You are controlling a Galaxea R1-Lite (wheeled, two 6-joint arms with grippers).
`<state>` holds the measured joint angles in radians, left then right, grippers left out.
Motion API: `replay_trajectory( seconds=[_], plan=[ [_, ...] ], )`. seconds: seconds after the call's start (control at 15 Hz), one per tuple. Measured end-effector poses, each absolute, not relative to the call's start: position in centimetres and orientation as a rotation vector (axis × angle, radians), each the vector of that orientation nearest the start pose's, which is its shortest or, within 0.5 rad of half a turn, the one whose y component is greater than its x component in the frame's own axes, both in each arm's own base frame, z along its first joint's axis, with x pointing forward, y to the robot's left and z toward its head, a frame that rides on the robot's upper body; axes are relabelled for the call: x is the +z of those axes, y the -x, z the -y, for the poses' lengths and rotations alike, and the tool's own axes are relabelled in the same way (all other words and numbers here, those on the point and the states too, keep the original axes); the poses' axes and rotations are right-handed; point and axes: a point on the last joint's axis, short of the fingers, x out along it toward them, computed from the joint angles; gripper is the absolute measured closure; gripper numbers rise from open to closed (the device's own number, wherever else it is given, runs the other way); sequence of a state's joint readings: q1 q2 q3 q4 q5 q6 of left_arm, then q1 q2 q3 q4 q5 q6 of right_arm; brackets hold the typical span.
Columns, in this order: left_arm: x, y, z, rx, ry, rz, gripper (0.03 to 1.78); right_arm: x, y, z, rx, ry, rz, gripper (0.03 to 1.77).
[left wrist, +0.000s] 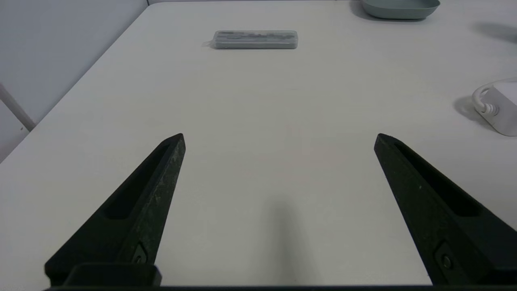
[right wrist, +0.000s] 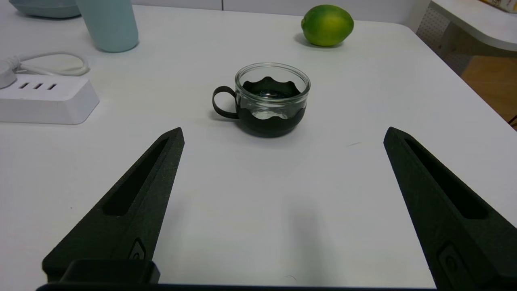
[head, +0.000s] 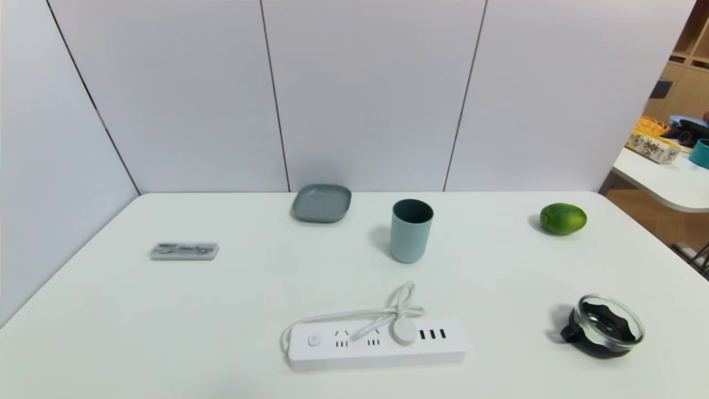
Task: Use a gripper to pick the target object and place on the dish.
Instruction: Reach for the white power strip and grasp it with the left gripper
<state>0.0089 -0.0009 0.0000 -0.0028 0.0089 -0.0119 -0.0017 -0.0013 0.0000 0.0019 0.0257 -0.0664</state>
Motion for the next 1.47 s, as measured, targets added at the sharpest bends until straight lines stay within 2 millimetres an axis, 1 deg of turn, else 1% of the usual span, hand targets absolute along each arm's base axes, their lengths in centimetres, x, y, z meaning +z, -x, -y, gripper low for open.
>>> replay_trajectory(
  seconds=[1.27, 1.33, 1.47],
  plan=[
    [7.6, 2.3, 0.0, 0.019, -0.003, -0.003, 0.12, 7.5, 2.3, -0.1, 0.024, 0.066, 0.0, 0.09],
    [7.8, 2.3, 0.0, 0.016, -0.009, -0.003, 0.12, 7.5, 2.3, -0.1, 0.024, 0.067, 0.0, 0.09],
    [9.2, 2.4, 0.0, 0.013, -0.043, -0.006, 0.12, 7.5, 2.3, -0.1, 0.024, 0.066, 0.0, 0.09]
  ],
)
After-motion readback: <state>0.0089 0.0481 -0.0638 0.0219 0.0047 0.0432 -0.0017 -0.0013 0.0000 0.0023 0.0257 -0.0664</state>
